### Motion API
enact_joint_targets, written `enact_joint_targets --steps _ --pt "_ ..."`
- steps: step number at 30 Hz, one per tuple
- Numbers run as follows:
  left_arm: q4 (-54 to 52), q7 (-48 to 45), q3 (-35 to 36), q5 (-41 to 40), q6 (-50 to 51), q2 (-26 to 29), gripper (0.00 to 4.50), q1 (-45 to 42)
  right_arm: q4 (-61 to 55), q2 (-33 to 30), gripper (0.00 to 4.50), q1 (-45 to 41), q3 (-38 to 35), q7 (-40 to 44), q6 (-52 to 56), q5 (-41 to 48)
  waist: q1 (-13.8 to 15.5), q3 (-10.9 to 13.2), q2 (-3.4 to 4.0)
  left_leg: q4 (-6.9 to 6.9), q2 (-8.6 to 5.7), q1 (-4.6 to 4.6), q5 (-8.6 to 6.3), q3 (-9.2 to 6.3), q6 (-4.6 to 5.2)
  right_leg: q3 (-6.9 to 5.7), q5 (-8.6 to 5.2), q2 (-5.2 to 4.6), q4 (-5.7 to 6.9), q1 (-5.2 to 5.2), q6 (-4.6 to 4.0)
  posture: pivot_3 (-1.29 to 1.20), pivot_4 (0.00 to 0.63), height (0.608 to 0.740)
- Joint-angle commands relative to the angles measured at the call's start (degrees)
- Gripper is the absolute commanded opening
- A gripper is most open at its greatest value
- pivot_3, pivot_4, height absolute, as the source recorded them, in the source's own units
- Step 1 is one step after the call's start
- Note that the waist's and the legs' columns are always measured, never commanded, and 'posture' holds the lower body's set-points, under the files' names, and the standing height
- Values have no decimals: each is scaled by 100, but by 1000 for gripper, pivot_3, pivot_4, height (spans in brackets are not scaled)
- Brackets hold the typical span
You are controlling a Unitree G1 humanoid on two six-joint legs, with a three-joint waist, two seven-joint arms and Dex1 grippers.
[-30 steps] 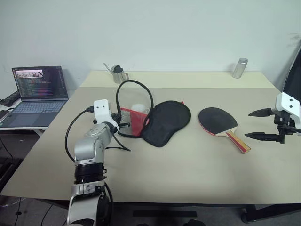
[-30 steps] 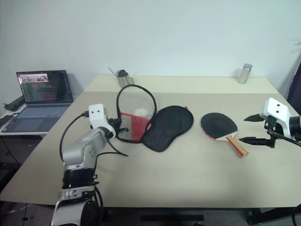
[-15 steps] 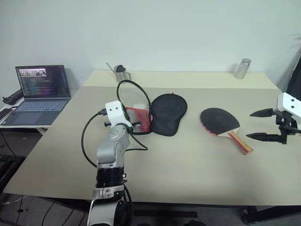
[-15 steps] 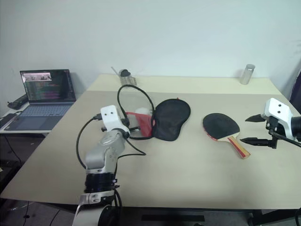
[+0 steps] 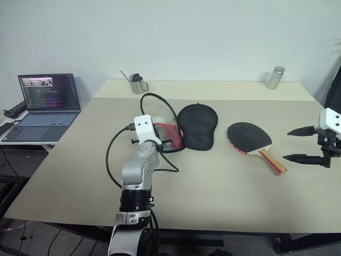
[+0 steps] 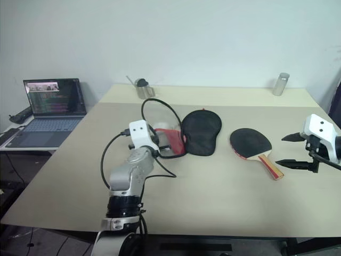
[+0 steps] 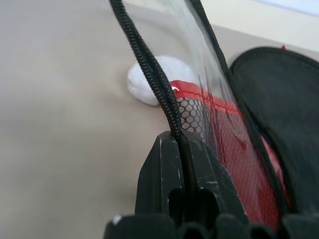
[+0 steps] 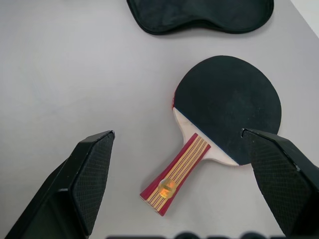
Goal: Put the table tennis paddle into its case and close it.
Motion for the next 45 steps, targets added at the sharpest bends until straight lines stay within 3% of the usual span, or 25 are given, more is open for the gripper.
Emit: enact_joint_targets --steps 1,9,18,30,33,39,43,45 --pt "-424 -143 -230 -61 161 -62 16 24 -172 -132 4500 -25 -188 -25 27 103 2 0 -1 0 0 0 0 0 0 0 0 0 -1 0 0 0 150 740" --pt "-646 -806 -447 -180 566 273 16 120 -135 -124 4500 -69 -101 -12 -4 116 -1 0 0 0 1 2 0 1 0 0 0 1 1 0 0 0 150 740" --pt "-510 -1628 -578 -255 819 1112 16 95 -134 -84 4500 -56 -59 -25 -14 105 -6 0 1 0 1 2 0 0 0 0 0 1 1 0 0 0 150 740" --pt "-759 -1622 -749 -295 1241 828 16 242 -187 -106 4500 -74 -31 -10 37 137 1 0 0 0 0 1 0 -2 0 0 0 0 -2 2 0 0 150 740" --pt "-779 -1674 -722 -335 1310 770 654 250 -191 -120 4500 -74 -35 -1 49 139 1 0 0 0 0 1 0 -3 0 -1 0 0 -2 2 0 0 150 740" --pt "-726 -1682 -668 -221 1252 926 2688 221 -208 -106 4500 -79 -15 6 75 137 -4 0 0 0 0 2 0 -2 0 0 0 0 -1 2 0 0 150 740" --pt "-658 -1952 -534 -200 1199 1484 4091 217 -307 -28 4500 -16 22 -150 218 97 -29 0 1 -2 4 3 0 0 0 1 0 3 1 0 0 0 150 740" --pt "-690 -2535 -580 -359 1163 2029 4091 290 -286 275 4500 -155 196 -925 463 -263 -48 -3 -5 -4 5 8 0 0 -1 2 0 4 2 1 0 0 150 740"
